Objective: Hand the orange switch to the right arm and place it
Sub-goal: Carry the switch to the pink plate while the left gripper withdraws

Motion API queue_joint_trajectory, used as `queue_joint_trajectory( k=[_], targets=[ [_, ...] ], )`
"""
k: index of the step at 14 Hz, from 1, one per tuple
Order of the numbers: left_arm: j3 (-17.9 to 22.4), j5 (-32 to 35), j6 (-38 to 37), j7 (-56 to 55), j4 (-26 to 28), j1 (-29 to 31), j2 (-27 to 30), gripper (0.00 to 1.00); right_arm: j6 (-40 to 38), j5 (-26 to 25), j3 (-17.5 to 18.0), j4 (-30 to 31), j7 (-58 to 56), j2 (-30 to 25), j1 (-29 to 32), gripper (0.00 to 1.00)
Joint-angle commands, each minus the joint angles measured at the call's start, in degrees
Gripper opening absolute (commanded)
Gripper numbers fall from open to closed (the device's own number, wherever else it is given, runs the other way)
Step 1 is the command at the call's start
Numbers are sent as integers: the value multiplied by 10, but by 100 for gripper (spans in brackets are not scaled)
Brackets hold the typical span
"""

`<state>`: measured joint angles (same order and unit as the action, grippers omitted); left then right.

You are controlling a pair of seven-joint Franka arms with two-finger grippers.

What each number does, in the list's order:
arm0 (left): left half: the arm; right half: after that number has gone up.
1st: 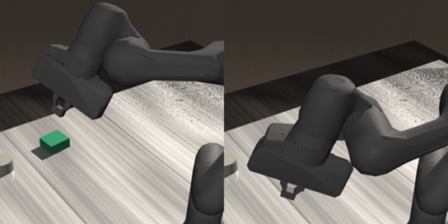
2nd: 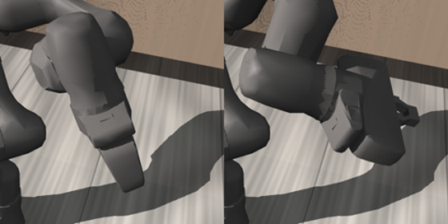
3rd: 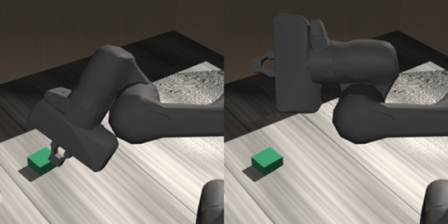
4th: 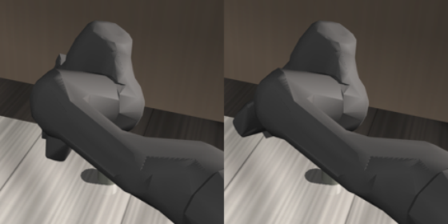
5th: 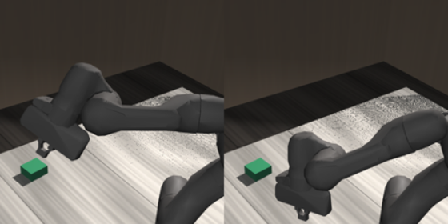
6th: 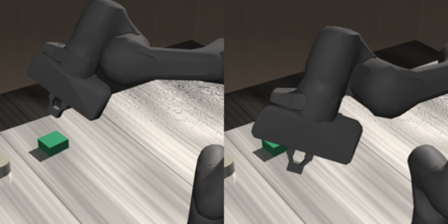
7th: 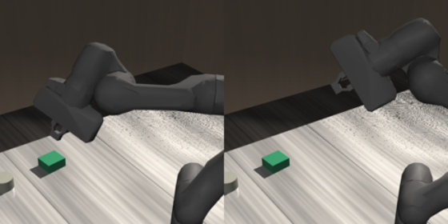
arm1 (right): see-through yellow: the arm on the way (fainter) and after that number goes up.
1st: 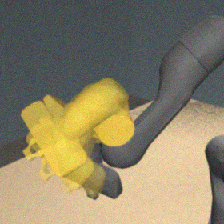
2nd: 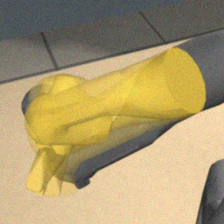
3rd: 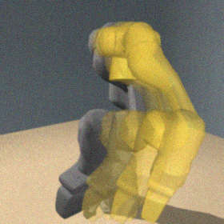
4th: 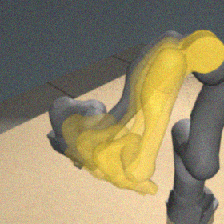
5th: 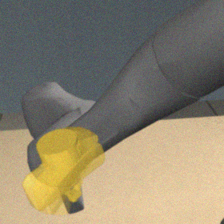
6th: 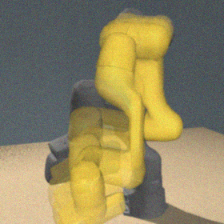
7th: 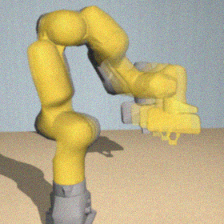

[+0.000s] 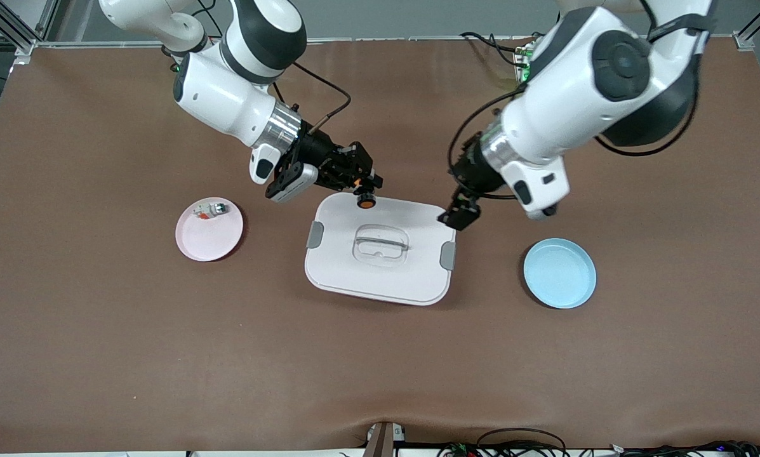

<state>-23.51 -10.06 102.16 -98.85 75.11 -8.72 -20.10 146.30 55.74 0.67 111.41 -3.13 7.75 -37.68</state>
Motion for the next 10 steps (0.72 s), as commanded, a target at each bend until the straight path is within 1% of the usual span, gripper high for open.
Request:
queue_joint_trajectory(
  k=[1,3,4,5,6,7,8,10],
  targets=[
    [-1,35,-37,104,8,28,16,100,-59,-83,3,-7,-21,-1,36,0],
    [-1,106,-61,196,8,34,16,100,-115,-195,3,-9,-31,-3,61,0],
    [-1,134,-66,245,8,34,18,100,-139,-241,3,-9,-59,-3,73,0],
    [-1,149,-73,289,8,34,22,100,-165,-260,3,-8,-98,-4,84,0],
    [-1,158,-80,337,8,40,23,100,-193,-266,2,-5,-144,-5,99,0],
    [-1,164,-86,376,8,54,26,100,-210,-280,2,-4,-198,-7,115,0],
    [-1,167,-101,417,8,65,27,100,-220,-308,2,-1,-248,-9,129,0],
    [0,169,-128,492,8,84,38,100,-247,-396,3,2,-317,-12,148,0]
  ],
)
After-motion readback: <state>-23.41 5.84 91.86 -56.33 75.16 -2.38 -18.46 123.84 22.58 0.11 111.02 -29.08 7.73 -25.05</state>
